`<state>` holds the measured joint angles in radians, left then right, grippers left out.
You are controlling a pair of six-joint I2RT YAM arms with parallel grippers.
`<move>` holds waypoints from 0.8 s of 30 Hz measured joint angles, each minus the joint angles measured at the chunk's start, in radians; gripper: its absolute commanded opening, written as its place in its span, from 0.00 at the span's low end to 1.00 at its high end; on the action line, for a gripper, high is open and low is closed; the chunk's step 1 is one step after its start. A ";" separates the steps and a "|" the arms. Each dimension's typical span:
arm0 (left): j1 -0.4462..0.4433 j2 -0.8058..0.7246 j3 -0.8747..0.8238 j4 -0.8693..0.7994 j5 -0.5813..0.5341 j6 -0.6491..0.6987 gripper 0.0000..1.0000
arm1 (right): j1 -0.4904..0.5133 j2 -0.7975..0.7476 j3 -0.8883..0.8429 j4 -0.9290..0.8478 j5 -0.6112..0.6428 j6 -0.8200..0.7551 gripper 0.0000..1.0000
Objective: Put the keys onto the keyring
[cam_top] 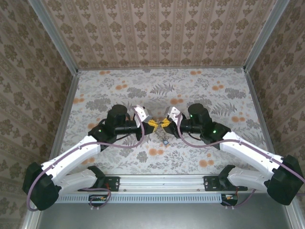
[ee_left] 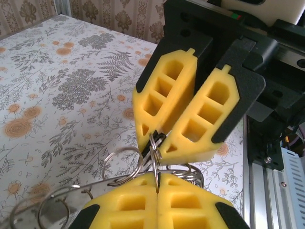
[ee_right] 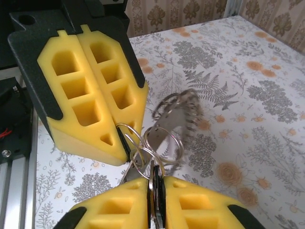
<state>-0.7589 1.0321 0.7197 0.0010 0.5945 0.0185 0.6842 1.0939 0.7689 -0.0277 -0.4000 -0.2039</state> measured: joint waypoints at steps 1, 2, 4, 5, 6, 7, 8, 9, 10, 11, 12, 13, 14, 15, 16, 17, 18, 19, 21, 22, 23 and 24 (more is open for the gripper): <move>0.000 -0.002 0.000 0.000 0.000 0.000 0.00 | -0.001 -0.003 0.000 -0.004 0.003 0.001 0.11; 0.000 -0.002 0.000 0.000 0.000 0.000 0.00 | -0.001 -0.006 0.000 -0.006 0.005 0.001 0.11; 0.000 -0.002 0.000 0.000 0.000 0.000 0.00 | -0.001 -0.008 0.000 -0.014 0.017 0.006 0.11; 0.000 -0.002 0.000 0.000 -0.001 0.000 0.00 | -0.001 -0.010 0.000 -0.018 0.024 0.010 0.11; 0.000 -0.002 0.000 0.000 -0.001 0.000 0.00 | -0.001 -0.010 0.000 -0.023 0.029 0.016 0.12; 0.000 -0.002 0.000 0.000 -0.001 0.000 0.00 | -0.001 -0.012 0.000 -0.027 0.033 0.018 0.14; 0.000 -0.002 0.000 0.000 -0.001 0.000 0.00 | -0.001 -0.013 0.000 -0.029 0.034 0.020 0.17; -0.001 -0.002 0.000 0.000 -0.001 0.000 0.00 | -0.001 -0.014 0.000 -0.033 0.034 0.023 0.21; -0.001 -0.002 0.000 -0.001 0.000 0.000 0.00 | -0.003 -0.016 0.000 -0.038 0.034 0.026 0.28; -0.001 -0.002 0.000 -0.001 0.001 0.000 0.00 | -0.006 -0.017 0.000 -0.045 0.034 0.025 0.35; -0.001 -0.002 0.000 -0.001 0.002 0.000 0.00 | -0.010 -0.018 0.001 -0.052 0.033 0.024 0.39; -0.001 -0.002 0.000 -0.001 0.004 0.001 0.00 | -0.013 -0.021 0.001 -0.058 0.033 0.027 0.40; -0.001 -0.002 0.000 -0.001 0.005 0.001 0.00 | -0.015 -0.025 0.001 -0.063 0.032 0.026 0.40; -0.002 -0.002 0.000 -0.001 0.005 0.003 0.00 | -0.016 -0.033 0.001 -0.066 0.032 0.024 0.40; -0.002 -0.002 0.000 0.000 0.005 0.004 0.00 | -0.016 -0.045 0.000 -0.068 0.032 0.023 0.40; -0.002 -0.002 0.000 0.000 0.005 0.005 0.00 | -0.017 -0.058 -0.002 -0.068 0.033 0.020 0.40; -0.003 -0.002 0.000 0.000 0.006 0.008 0.00 | -0.017 -0.077 -0.002 -0.068 0.035 0.015 0.40; -0.004 -0.002 0.000 0.000 0.010 0.009 0.00 | -0.017 -0.097 -0.002 -0.066 0.041 0.004 0.40; -0.006 -0.002 0.000 0.000 0.023 0.017 0.00 | -0.017 -0.130 -0.002 -0.063 0.048 -0.021 0.39; -0.006 -0.002 0.000 0.000 0.031 0.023 0.00 | -0.018 -0.141 0.002 -0.062 0.048 -0.038 0.35; -0.006 -0.002 0.000 0.000 0.037 0.028 0.00 | -0.018 -0.144 0.008 -0.063 0.044 -0.059 0.32; -0.006 -0.002 0.000 0.000 0.043 0.035 0.00 | -0.018 -0.142 0.018 -0.065 0.033 -0.081 0.29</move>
<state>-0.7654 1.0302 0.7197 0.0006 0.6376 0.0532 0.6659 0.9516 0.7872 -0.0925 -0.3672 -0.2852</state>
